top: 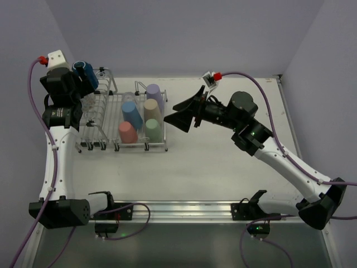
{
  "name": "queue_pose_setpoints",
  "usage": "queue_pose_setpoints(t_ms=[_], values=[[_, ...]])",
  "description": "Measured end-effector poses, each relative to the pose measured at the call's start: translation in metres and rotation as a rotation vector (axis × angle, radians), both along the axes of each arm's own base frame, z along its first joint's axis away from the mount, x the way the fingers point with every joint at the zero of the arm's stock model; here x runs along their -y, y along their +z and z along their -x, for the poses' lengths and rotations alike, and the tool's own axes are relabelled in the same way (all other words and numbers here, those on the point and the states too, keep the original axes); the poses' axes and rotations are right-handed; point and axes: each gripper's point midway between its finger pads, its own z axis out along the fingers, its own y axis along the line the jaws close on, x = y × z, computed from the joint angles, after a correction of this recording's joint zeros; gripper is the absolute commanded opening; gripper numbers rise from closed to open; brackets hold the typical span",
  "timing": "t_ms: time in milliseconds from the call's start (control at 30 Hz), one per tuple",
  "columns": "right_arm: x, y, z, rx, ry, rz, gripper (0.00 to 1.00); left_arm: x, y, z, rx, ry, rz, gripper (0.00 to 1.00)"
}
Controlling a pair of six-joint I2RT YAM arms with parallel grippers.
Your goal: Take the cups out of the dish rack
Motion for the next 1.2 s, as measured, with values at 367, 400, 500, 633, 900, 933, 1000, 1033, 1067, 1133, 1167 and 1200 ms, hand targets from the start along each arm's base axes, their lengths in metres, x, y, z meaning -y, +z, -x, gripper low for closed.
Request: queue_pose_setpoints(t_ms=[367,400,500,633,900,933,1000,1033,1067,1133,1167,1200], values=[[-0.063,-0.038,-0.026,-0.212,0.068,-0.011,0.99,0.004,0.004,0.01,0.008,-0.012,0.015,0.0],[-0.067,-0.037,-0.025,-0.216,0.075,-0.012,0.99,0.005,0.004,0.01,0.008,-0.013,0.016,0.0],[-0.076,-0.026,-0.023,-0.213,0.093,-0.032,0.99,0.005,0.003,0.011,0.006,-0.015,0.017,0.0],[-0.085,-0.006,-0.028,-0.21,0.104,-0.087,0.99,0.005,0.003,0.011,0.006,-0.014,0.019,0.0],[-0.109,-0.021,-0.049,-0.298,0.092,-0.097,0.99,0.005,0.005,0.013,0.012,-0.009,0.027,0.0],[-0.111,-0.023,-0.049,-0.306,0.092,-0.095,0.99,0.006,0.006,0.013,0.014,-0.009,0.028,0.0],[-0.112,-0.026,-0.05,-0.317,0.092,-0.091,0.99,0.006,0.008,0.015,0.017,-0.009,0.028,0.0],[-0.113,-0.026,-0.049,-0.32,0.093,-0.092,0.99,0.006,0.011,0.016,0.018,-0.009,0.028,0.0],[-0.113,-0.025,-0.049,-0.319,0.095,-0.095,0.99,0.005,0.013,0.017,0.019,-0.007,0.027,0.0],[-0.113,-0.024,-0.049,-0.32,0.096,-0.099,0.99,0.005,0.019,0.022,0.014,-0.001,0.026,0.0],[-0.113,-0.023,-0.048,-0.323,0.097,-0.1,0.99,0.005,0.023,0.024,0.015,0.001,0.025,0.0],[-0.113,-0.023,-0.048,-0.325,0.097,-0.102,0.99,0.005,0.027,0.026,0.019,0.001,0.025,0.0]])
